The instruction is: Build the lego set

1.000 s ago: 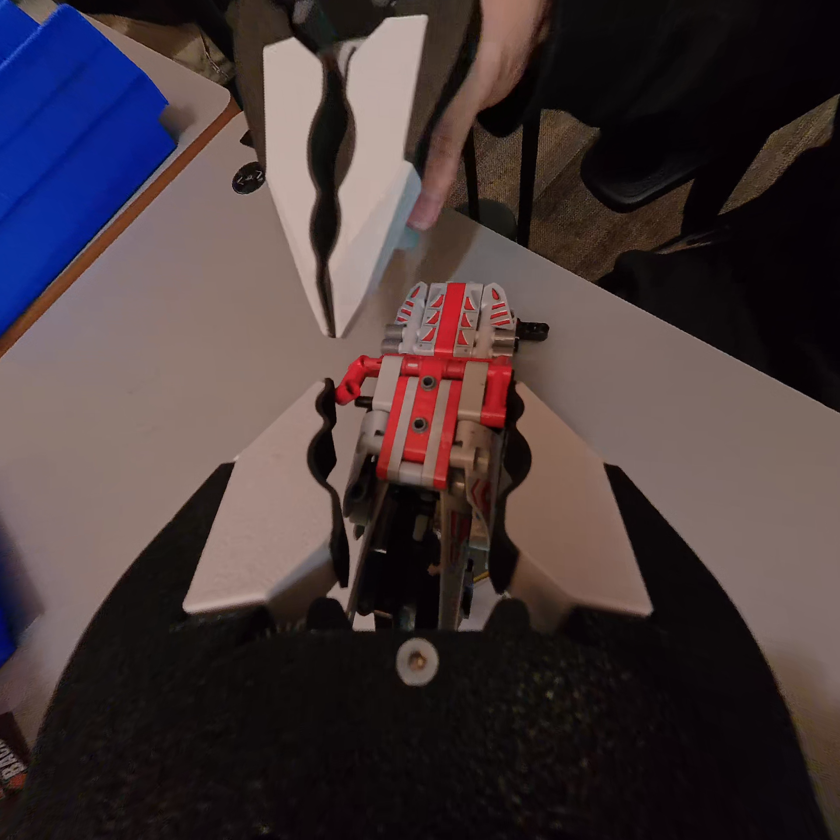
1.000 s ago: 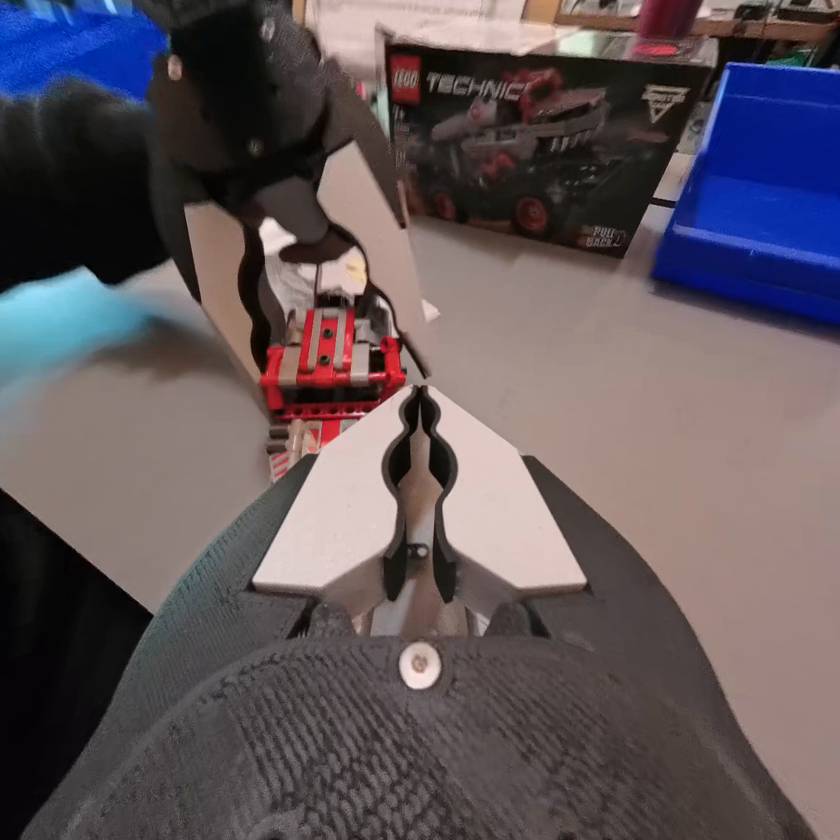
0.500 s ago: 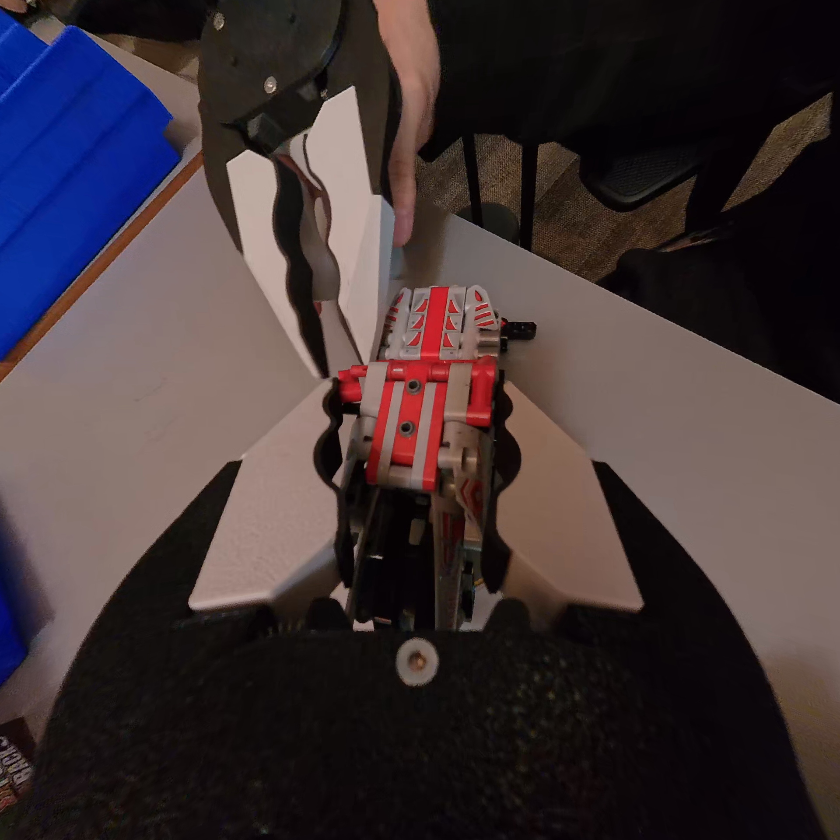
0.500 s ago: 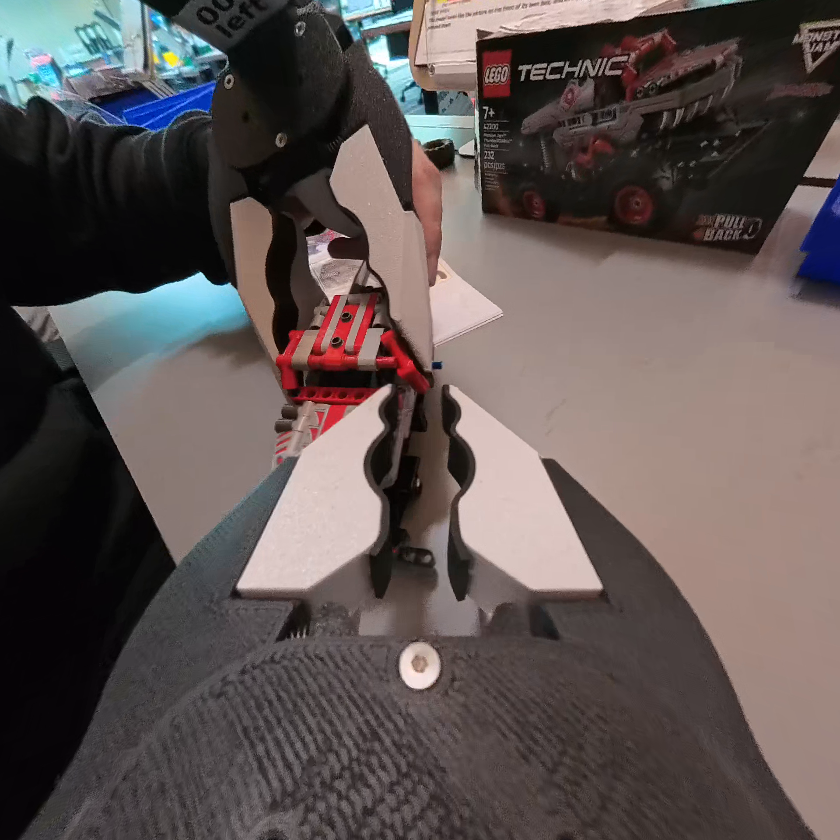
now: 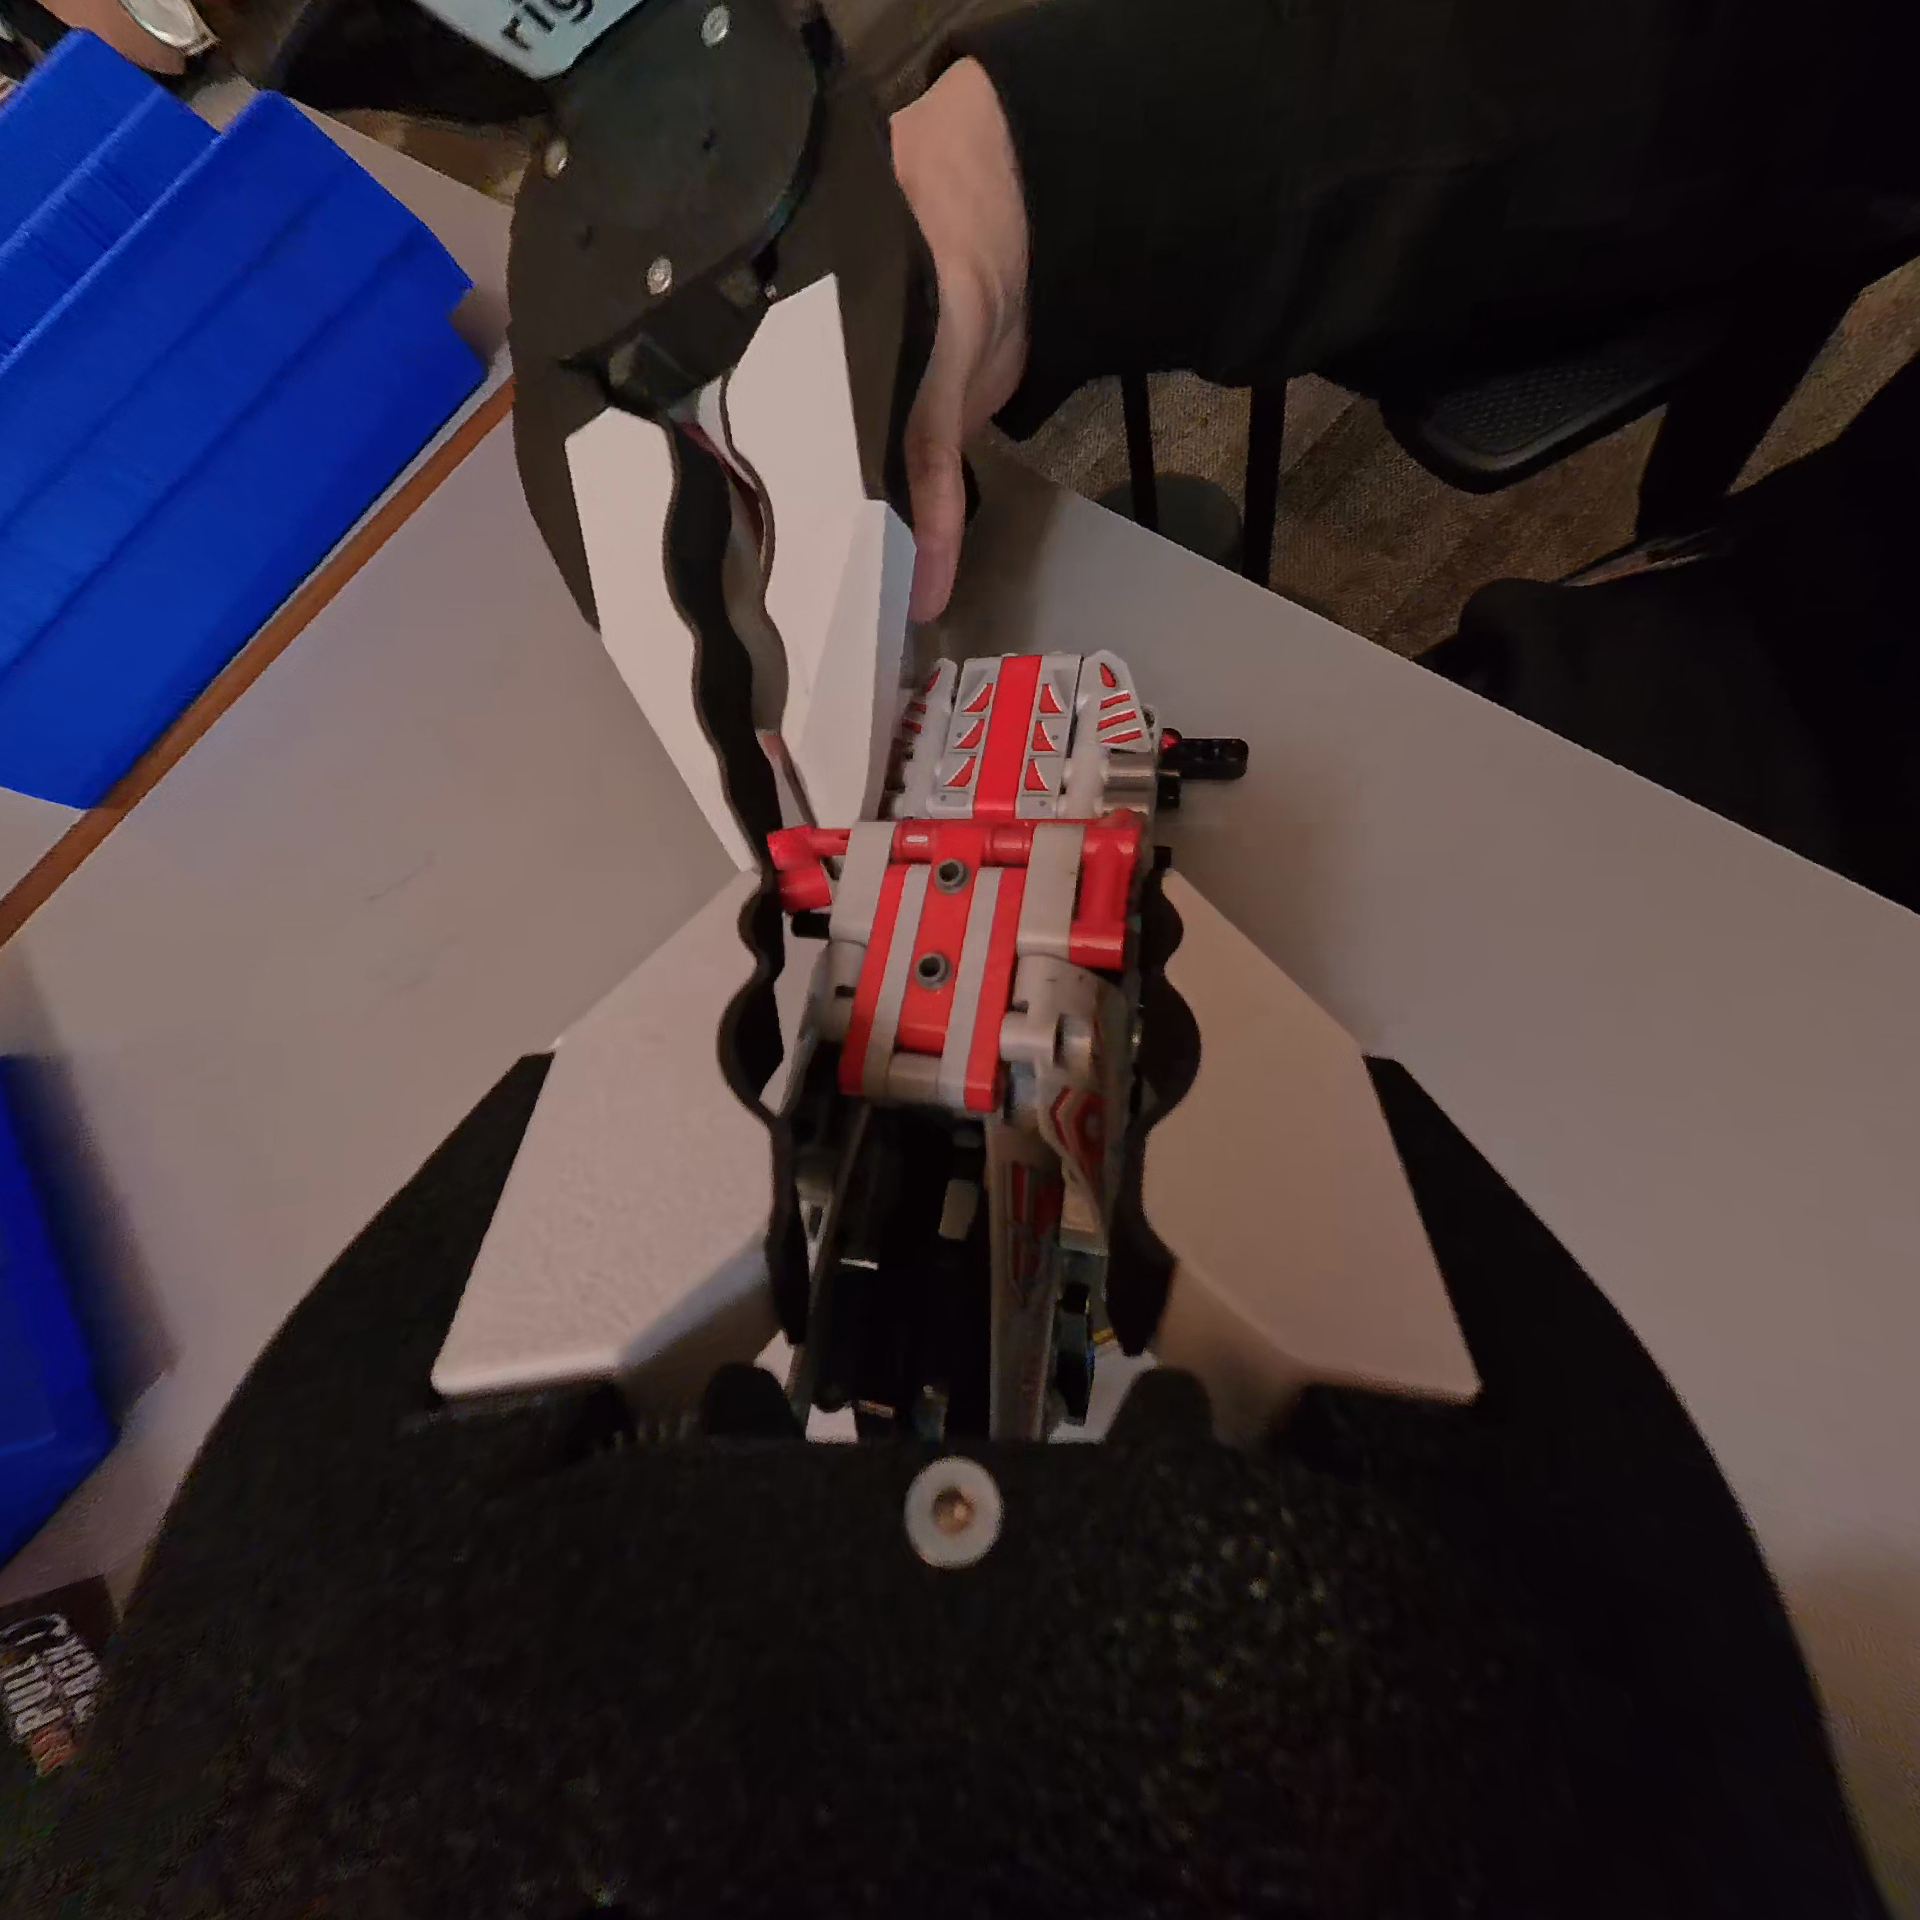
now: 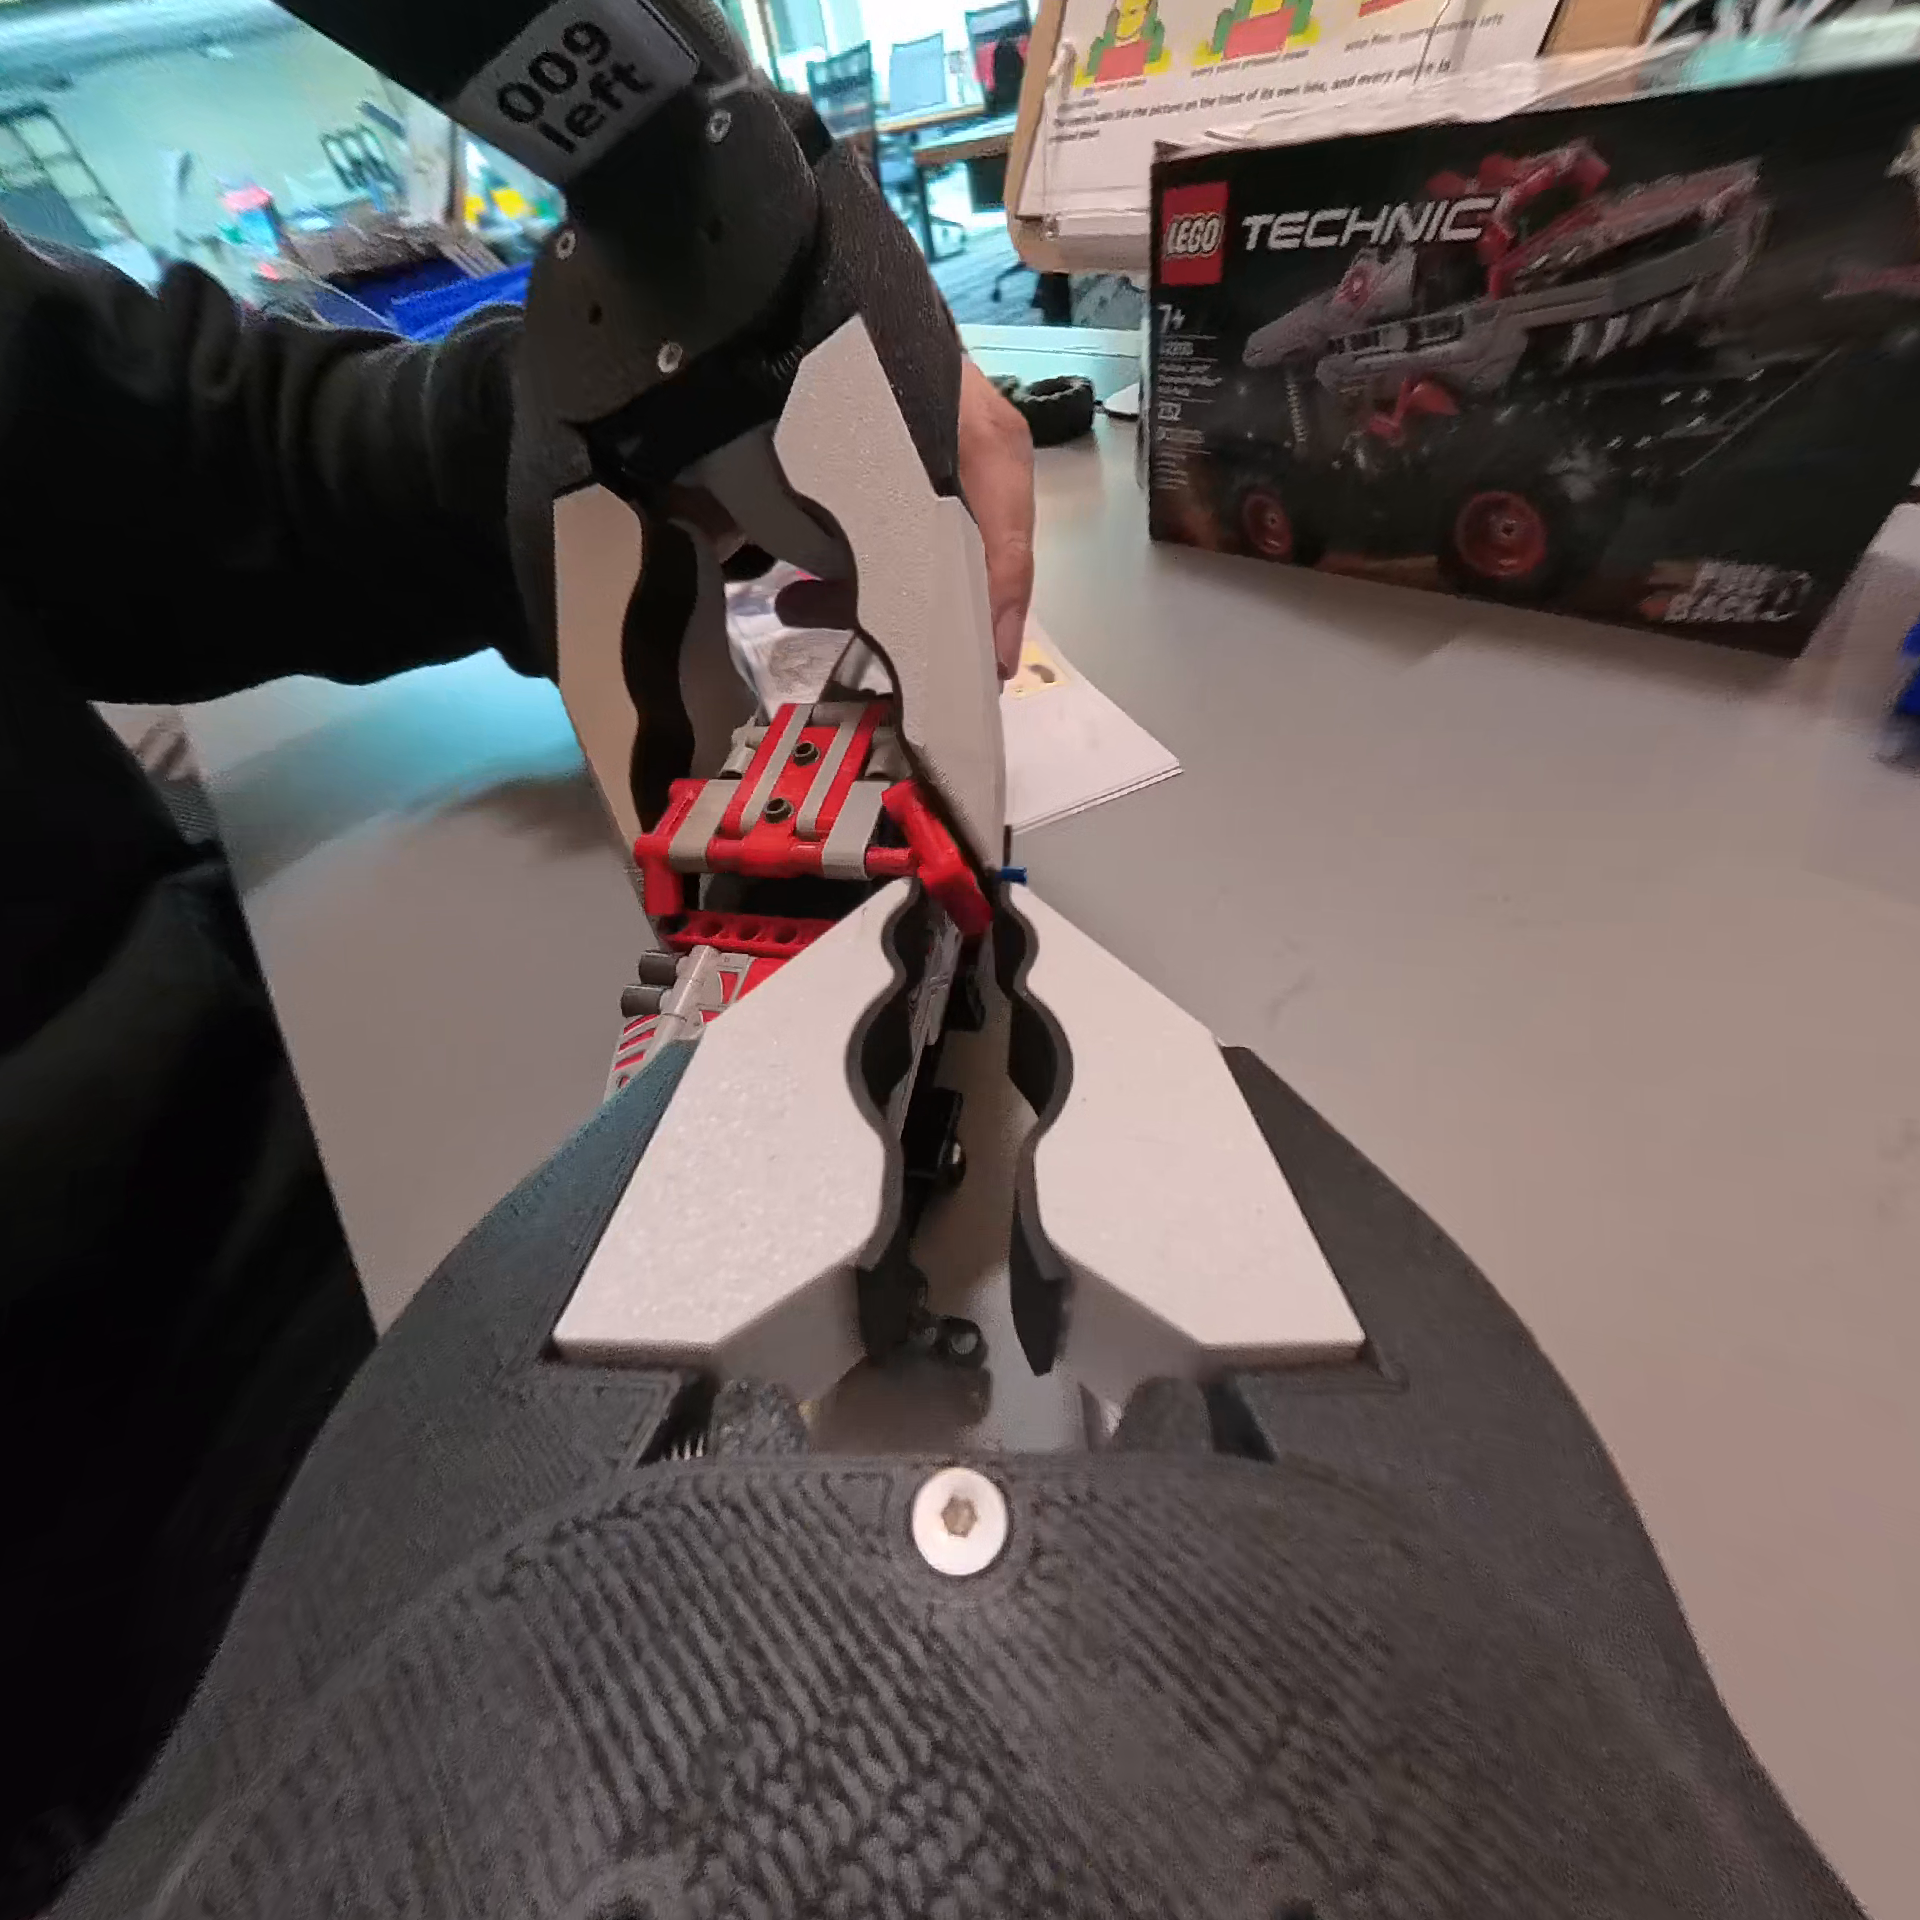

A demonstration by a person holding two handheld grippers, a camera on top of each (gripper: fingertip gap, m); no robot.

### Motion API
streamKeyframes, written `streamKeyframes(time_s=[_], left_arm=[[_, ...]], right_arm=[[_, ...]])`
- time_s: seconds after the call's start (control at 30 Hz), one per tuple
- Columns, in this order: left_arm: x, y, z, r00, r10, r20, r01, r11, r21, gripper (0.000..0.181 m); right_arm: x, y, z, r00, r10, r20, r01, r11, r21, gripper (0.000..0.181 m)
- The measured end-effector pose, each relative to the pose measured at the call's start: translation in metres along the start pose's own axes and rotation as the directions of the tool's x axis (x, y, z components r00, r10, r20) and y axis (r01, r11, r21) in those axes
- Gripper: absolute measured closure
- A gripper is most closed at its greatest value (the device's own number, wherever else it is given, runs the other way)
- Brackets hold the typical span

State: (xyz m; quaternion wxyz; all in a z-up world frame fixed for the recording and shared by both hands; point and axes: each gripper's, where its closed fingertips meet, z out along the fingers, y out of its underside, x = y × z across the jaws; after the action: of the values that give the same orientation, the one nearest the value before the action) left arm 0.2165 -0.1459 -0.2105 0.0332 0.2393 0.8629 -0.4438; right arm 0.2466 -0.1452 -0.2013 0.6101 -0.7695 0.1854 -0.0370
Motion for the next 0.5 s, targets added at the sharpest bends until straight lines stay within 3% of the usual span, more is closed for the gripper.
streamKeyframes(time_s=[0.03,0.17,0.37,0.5], left_arm=[[-0.002,0.000,0.000,1.000,-0.005,0.012,0.005,1.000,-0.001,0.114],[-0.009,0.001,-0.003,0.998,-0.049,0.038,0.048,0.999,0.009,0.109],[-0.016,-0.019,-0.019,0.982,-0.188,-0.019,0.189,0.975,0.115,0.109],[-0.037,-0.033,-0.031,0.961,-0.272,0.039,0.260,0.945,0.198,0.135]], right_arm=[[0.002,-0.002,-0.002,1.000,-0.015,-0.028,0.015,1.000,-0.002,0.171],[0.010,-0.008,-0.011,0.977,-0.118,-0.180,0.109,0.992,-0.058,0.175],[0.017,-0.013,-0.018,0.883,-0.280,-0.376,0.224,0.956,-0.188,0.175],[0.012,-0.021,-0.021,0.845,-0.327,-0.423,0.260,0.942,-0.210,0.175]])
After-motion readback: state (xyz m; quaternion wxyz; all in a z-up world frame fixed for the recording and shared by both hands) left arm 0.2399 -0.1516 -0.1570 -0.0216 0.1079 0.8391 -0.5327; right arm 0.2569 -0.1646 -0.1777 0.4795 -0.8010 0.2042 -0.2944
